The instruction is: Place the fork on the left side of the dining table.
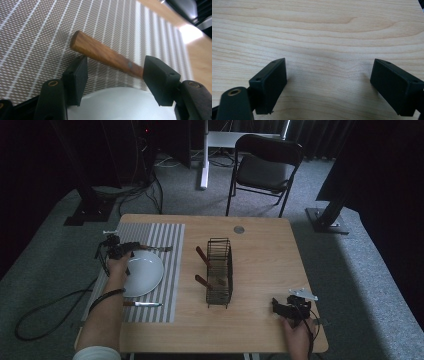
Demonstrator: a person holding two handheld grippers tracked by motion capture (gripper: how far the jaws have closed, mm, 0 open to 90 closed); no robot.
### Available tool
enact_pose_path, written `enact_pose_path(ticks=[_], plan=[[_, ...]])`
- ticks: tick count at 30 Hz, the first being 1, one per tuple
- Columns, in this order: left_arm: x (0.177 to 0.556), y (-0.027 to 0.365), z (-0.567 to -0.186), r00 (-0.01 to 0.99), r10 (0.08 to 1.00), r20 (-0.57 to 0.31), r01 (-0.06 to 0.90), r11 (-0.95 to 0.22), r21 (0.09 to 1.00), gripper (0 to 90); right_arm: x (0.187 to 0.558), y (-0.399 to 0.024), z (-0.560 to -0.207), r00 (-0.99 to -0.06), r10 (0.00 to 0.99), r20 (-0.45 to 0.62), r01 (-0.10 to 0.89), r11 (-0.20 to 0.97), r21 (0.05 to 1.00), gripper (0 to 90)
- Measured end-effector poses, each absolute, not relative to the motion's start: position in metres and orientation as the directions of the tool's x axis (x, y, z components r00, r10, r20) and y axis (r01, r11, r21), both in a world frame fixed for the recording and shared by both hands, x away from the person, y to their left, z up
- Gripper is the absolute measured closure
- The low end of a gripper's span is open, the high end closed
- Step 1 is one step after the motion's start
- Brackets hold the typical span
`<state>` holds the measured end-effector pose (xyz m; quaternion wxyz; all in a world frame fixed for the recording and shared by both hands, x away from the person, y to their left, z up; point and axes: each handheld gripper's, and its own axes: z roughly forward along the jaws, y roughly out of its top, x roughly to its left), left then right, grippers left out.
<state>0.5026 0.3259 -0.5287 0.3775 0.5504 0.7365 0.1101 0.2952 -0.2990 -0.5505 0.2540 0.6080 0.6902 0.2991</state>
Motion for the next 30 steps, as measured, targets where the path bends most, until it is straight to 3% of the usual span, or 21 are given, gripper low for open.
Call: enact_pose_path(ticks=[11, 17, 22, 24, 30], plan=[[0.502, 0.324, -0.524, -0.129, 0.901, -0.414, 0.734, 0.368, 0.571, 32.8, 0.295, -0.299, -0.55, -0.132, 0.991, 0.013, 0.687, 0.082, 0.722, 13.3], [0.498, 0.32, -0.51, -0.093, 0.937, -0.336, 0.741, 0.291, 0.606, 32.7, 0.295, -0.299, -0.55, -0.132, 0.991, 0.013, 0.687, 0.082, 0.722, 13.4], [0.497, 0.316, -0.498, -0.097, 0.946, -0.31, 0.74, 0.276, 0.613, 26.9, 0.295, -0.299, -0.55, -0.132, 0.991, 0.013, 0.687, 0.082, 0.722, 13.3], [0.494, 0.312, -0.491, -0.082, 0.947, -0.311, 0.738, 0.267, 0.62, 18.3, 0.295, -0.299, -0.55, -0.132, 0.991, 0.013, 0.687, 0.082, 0.722, 13.4], [0.486, 0.309, -0.484, -0.067, 0.947, -0.313, 0.739, 0.258, 0.623, 17.4, 0.295, -0.299, -0.55, -0.132, 0.991, 0.013, 0.687, 0.082, 0.722, 13.3]])
